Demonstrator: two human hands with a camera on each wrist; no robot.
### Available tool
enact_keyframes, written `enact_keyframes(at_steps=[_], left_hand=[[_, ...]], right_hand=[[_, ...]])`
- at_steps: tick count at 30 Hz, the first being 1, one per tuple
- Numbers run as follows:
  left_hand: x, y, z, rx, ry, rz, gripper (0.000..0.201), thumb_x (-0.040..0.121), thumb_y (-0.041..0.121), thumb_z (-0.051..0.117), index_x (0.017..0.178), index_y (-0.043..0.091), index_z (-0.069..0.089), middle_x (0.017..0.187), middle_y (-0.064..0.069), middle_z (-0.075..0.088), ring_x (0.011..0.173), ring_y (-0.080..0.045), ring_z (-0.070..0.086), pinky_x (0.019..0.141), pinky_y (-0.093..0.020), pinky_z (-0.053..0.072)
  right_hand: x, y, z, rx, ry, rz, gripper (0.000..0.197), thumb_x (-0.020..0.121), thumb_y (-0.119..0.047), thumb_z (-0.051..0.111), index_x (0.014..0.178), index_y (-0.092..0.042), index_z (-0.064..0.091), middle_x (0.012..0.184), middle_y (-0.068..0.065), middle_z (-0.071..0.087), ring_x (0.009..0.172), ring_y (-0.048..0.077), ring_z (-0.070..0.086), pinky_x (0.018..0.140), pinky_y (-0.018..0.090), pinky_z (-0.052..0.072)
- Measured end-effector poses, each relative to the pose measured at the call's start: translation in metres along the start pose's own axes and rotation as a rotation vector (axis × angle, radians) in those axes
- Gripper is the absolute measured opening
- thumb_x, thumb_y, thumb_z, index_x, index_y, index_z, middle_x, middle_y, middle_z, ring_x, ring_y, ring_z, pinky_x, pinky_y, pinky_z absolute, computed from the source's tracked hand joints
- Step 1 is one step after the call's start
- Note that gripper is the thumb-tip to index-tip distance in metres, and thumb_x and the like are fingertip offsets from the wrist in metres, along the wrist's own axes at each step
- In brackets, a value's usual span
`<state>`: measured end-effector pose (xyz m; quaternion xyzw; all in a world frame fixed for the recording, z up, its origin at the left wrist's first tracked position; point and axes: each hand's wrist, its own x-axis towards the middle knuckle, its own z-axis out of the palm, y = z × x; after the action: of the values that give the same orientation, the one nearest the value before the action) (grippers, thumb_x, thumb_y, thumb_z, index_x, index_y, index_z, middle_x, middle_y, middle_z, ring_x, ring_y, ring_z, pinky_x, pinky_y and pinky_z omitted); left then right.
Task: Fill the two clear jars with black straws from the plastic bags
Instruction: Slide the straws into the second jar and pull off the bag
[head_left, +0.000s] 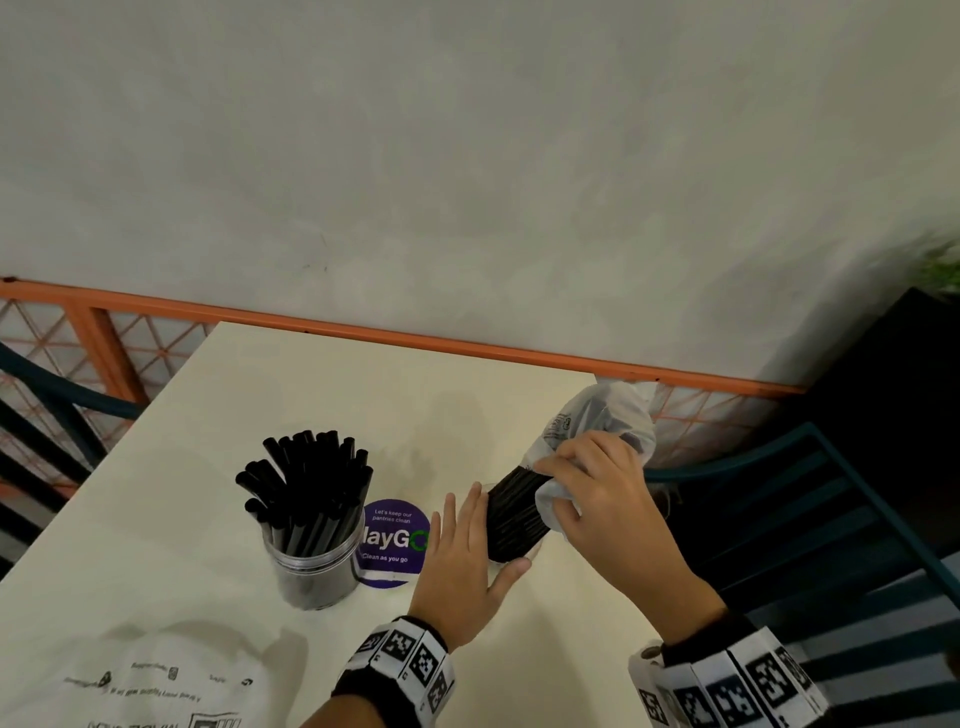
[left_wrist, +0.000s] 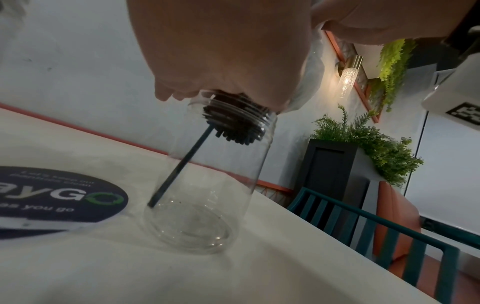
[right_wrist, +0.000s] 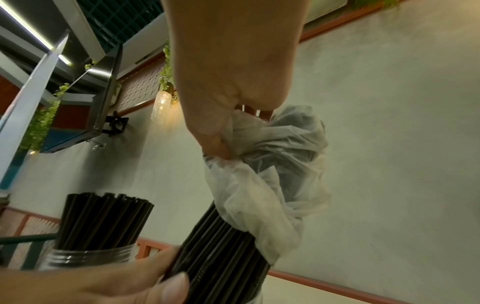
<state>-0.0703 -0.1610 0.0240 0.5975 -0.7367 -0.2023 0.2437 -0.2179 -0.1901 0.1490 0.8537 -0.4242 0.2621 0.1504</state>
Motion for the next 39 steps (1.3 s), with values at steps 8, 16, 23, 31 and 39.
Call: enact_keyframes(at_steps=[8, 16, 23, 31, 39], left_hand=[[-0.005, -0.001, -0.022, -0.615, -0.017, -0.1, 0.108, 0.066, 0.052, 0.068, 0.138, 0.034, -0.011, 0.145, 0.017, 0.025, 0.129, 0.011, 0.031, 0.104, -0.013, 0.031], [0.0, -0.012, -0.057, -0.642, 0.037, 0.033, 0.077, 0.08, 0.006, 0.065, 0.136, 0.039, 0.024, 0.135, 0.024, 0.04, 0.124, 0.013, 0.037, 0.103, -0.011, 0.035], [0.006, -0.006, -0.08, -0.477, 0.251, 0.024, 0.034, 0.085, 0.002, 0.054, 0.104, 0.03, 0.06, 0.1, 0.007, 0.062, 0.089, 0.005, 0.058, 0.069, -0.002, 0.04], [0.005, 0.024, -0.121, -0.392, 0.413, 0.111, 0.036, 0.08, 0.027, 0.054, 0.112, 0.015, 0.064, 0.115, 0.0, 0.061, 0.096, -0.003, 0.059, 0.08, -0.004, 0.044], [-0.031, 0.061, -0.175, -0.44, 0.337, 0.239, 0.029, 0.082, 0.018, 0.066, 0.099, 0.041, 0.059, 0.11, 0.016, 0.058, 0.094, 0.006, 0.062, 0.084, -0.007, 0.046]], right_hand=[[-0.019, -0.025, 0.023, 0.016, -0.241, -0.332, 0.024, 0.085, -0.02, 0.044, 0.091, -0.015, 0.067, 0.111, 0.005, 0.061, 0.115, 0.023, 0.044, 0.11, 0.04, 0.035], [-0.039, -0.034, 0.023, 0.063, -0.286, -0.262, 0.029, 0.076, -0.022, 0.049, 0.102, -0.029, 0.061, 0.156, 0.003, 0.011, 0.144, 0.033, 0.001, 0.117, 0.048, -0.003], [-0.056, -0.038, 0.021, 0.301, 0.047, 0.365, 0.066, 0.07, -0.022, 0.076, 0.124, -0.027, 0.039, 0.117, 0.003, 0.046, 0.1, 0.013, 0.041, 0.081, 0.035, 0.049], [-0.023, -0.022, -0.019, 0.508, 0.215, 0.505, 0.05, 0.079, -0.003, 0.068, 0.124, -0.014, 0.052, 0.099, -0.004, 0.058, 0.092, 0.01, 0.056, 0.083, 0.02, 0.047], [-0.017, -0.032, -0.066, 0.555, 0.17, 0.15, 0.033, 0.087, -0.021, 0.053, 0.12, -0.016, 0.054, 0.114, -0.002, 0.061, 0.099, 0.005, 0.056, 0.088, 0.016, 0.048]])
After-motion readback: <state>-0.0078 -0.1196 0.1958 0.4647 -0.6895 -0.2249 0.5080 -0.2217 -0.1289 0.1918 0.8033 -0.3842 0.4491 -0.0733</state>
